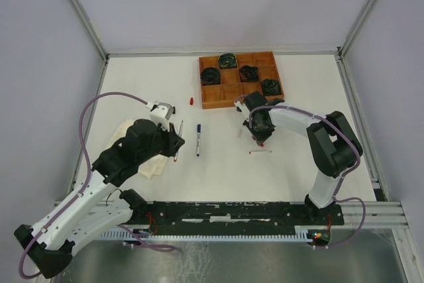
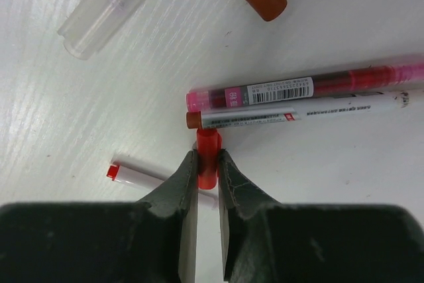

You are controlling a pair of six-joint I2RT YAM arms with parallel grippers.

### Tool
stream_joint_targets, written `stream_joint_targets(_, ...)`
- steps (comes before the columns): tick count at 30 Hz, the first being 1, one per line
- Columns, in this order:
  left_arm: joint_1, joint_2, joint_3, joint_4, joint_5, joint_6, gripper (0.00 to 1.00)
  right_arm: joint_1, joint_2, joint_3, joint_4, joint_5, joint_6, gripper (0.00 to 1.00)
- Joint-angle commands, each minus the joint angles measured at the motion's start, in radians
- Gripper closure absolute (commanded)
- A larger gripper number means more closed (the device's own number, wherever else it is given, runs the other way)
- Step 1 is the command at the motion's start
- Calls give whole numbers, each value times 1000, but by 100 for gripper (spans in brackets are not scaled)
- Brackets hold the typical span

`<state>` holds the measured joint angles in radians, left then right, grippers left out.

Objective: Insert the pens into the pen caps
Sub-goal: Pick up the pen cap from the center of the board, then place the pen cap at the center of the board.

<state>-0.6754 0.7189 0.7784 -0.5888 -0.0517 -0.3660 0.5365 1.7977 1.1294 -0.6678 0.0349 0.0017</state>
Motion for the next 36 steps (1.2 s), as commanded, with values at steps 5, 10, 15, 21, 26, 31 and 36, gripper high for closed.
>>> stream_joint_targets(5, 2, -36, 8, 35, -36, 55, 97, 81, -136, 38, -4, 3, -37, 82)
stream_joint_targets(10, 2, -101, 10, 28, -102, 44, 97, 233, -127, 70, -30, 2, -73, 81)
stream_joint_targets(15, 3, -188, 6, 24, -180, 25, 97, 358, -81, 92, -43, -23, -105, 81)
stream_joint_targets(21, 3, -218, 3, 20, -210, 16, 97, 450, -18, 114, -83, -18, -155, 81)
stream_joint_targets(26, 2, -201, 4, 20, -196, 19, 97, 499, 47, 138, -107, 29, -176, 78)
stream_joint_targets(31, 2, -206, 4, 20, -198, 19, 97, 514, 64, 140, -98, 55, -167, 65)
stream_joint_targets(36, 2, -201, 3, 19, -195, 19, 97, 513, 0, 106, -57, 50, -124, 55)
